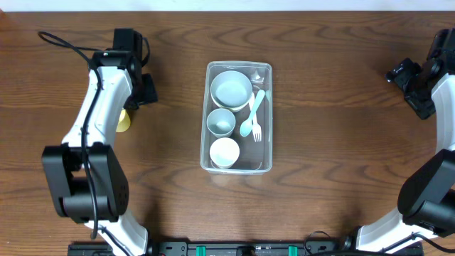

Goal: Pack container
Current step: 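Release the white cup and reach the left gripper to the yellow cup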

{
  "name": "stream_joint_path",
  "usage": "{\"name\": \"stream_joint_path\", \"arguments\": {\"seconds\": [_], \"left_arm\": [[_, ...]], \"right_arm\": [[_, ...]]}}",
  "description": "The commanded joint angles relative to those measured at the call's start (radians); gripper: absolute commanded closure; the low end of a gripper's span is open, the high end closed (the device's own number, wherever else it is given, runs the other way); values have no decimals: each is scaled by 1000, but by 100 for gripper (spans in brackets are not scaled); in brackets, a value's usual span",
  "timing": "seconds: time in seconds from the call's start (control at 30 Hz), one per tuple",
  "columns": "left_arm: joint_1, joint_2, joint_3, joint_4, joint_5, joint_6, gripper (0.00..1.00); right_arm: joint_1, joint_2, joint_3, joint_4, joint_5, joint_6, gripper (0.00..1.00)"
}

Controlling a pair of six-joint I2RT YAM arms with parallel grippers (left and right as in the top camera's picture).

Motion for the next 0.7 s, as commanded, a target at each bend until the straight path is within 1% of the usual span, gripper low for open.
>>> {"name": "stream_joint_path", "arguments": {"seconds": [0.0, 0.23, 0.43, 0.5, 0.57, 0.67], "left_arm": [[41, 0, 3, -5, 2, -16, 38], [75, 1, -21, 8, 2, -16, 38], [75, 17, -105, 70, 5, -16, 39], [75, 24, -137, 92, 5, -16, 41], [75, 30, -162, 109, 5, -24, 45], [76, 32, -170, 115, 5, -35, 66]], "right_arm": [[-5, 3, 9, 0, 14, 9, 1], [-5, 3, 9, 0, 14, 9, 1], [-5, 3, 9, 0, 14, 9, 1], [-5, 3, 9, 0, 14, 9, 1], [-5, 3, 9, 0, 14, 9, 1], [-5, 3, 9, 0, 14, 9, 1]]}}
